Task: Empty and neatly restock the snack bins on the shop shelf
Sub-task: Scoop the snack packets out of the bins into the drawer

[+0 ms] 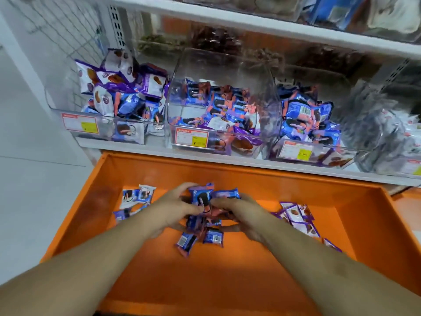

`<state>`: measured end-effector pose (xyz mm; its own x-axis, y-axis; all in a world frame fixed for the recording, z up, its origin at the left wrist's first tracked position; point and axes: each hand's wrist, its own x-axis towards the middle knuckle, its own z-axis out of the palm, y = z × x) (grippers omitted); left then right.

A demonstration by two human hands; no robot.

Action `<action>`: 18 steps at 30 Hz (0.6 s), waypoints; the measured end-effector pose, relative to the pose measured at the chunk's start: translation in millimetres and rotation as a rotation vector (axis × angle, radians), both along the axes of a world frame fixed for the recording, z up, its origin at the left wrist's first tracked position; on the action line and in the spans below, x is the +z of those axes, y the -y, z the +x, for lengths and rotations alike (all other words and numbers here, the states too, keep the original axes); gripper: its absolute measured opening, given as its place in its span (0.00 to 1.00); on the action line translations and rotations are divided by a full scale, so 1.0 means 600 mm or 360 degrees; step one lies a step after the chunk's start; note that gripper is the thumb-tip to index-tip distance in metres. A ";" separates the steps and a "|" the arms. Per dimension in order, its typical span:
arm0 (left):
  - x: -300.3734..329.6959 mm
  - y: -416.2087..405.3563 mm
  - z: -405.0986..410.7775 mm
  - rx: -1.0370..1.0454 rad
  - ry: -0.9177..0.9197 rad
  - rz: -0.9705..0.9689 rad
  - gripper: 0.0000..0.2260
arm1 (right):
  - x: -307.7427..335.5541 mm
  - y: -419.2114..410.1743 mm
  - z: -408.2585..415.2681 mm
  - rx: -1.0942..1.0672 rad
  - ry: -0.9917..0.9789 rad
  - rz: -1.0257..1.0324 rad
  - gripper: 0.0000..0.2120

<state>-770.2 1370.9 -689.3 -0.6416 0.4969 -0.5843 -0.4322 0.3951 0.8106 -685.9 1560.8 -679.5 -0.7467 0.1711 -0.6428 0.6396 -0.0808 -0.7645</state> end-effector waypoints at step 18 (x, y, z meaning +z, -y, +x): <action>-0.163 -0.010 -0.033 -0.0554 -0.0287 -0.0400 0.40 | -0.156 -0.086 -0.027 0.1027 0.0198 0.0906 0.60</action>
<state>-790.2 1377.0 -787.1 -0.5640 0.5578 -0.6089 -0.1001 0.6857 0.7210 -702.4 1612.5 -773.0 -0.7388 0.0589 -0.6714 0.5102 0.6996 -0.5001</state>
